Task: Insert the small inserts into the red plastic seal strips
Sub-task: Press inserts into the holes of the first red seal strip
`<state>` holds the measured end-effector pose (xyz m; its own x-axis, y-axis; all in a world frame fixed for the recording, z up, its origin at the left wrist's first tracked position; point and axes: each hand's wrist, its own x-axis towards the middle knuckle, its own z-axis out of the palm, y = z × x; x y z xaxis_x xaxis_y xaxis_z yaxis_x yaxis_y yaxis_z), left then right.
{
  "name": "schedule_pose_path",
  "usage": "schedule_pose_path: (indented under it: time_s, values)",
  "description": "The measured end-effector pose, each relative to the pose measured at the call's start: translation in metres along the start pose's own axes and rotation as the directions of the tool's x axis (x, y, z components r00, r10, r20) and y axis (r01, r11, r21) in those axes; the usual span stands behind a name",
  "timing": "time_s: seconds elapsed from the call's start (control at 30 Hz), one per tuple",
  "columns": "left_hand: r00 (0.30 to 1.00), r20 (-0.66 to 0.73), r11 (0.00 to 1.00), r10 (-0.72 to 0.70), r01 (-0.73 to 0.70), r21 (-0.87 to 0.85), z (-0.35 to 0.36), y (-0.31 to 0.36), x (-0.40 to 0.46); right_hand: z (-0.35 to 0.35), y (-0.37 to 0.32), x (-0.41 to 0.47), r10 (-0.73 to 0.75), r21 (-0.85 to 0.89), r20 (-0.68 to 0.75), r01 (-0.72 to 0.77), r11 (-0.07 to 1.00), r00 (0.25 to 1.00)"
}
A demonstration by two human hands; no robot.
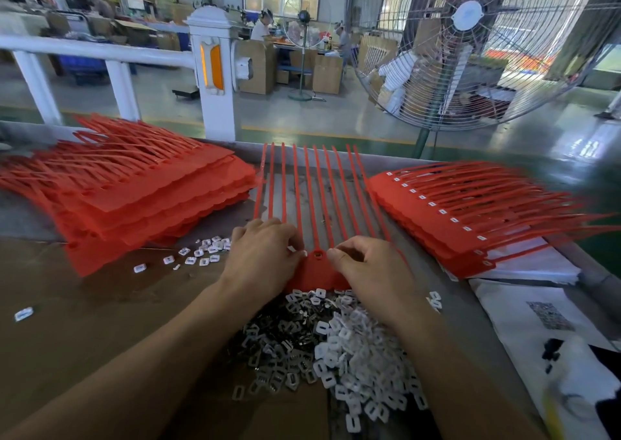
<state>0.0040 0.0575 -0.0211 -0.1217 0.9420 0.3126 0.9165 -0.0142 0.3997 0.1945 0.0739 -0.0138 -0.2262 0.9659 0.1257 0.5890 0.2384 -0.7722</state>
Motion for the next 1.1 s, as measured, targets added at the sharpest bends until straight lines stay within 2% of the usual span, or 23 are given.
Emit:
schedule_pose_path:
  time_s: [0.23, 0.47, 0.83, 0.97, 1.1]
  values:
    - [1.0, 0.009, 0.997, 0.002, -0.003, 0.076, -0.002, 0.003, 0.0, 0.0, 0.002, 0.0, -0.019, 0.006, 0.008, 0.019, 1.0, 1.0]
    - [0.989, 0.077, 0.987, 0.128, -0.135, 0.083, -0.009, -0.006, -0.016, -0.005, -0.002, -0.003, 0.001, 0.021, 0.03, -0.001, 1.0, 1.0]
    - [0.949, 0.186, 0.91, 0.254, -0.3, 0.285, -0.014, -0.001, -0.026, -0.008, -0.006, -0.005, -0.017, -0.034, 0.072, 0.02, 0.999, 0.997]
    - [0.936, 0.192, 0.853, 0.296, -0.349, 0.388, -0.014, 0.007, -0.022, -0.019, -0.006, -0.005, -0.061, -0.103, 0.137, 0.076, 0.992, 0.989]
    - [0.946, 0.187, 0.878, 0.264, -0.316, 0.36, -0.014, 0.005, -0.02, -0.037, -0.005, -0.005, -0.059, -0.14, 0.295, 0.105, 0.985, 0.954]
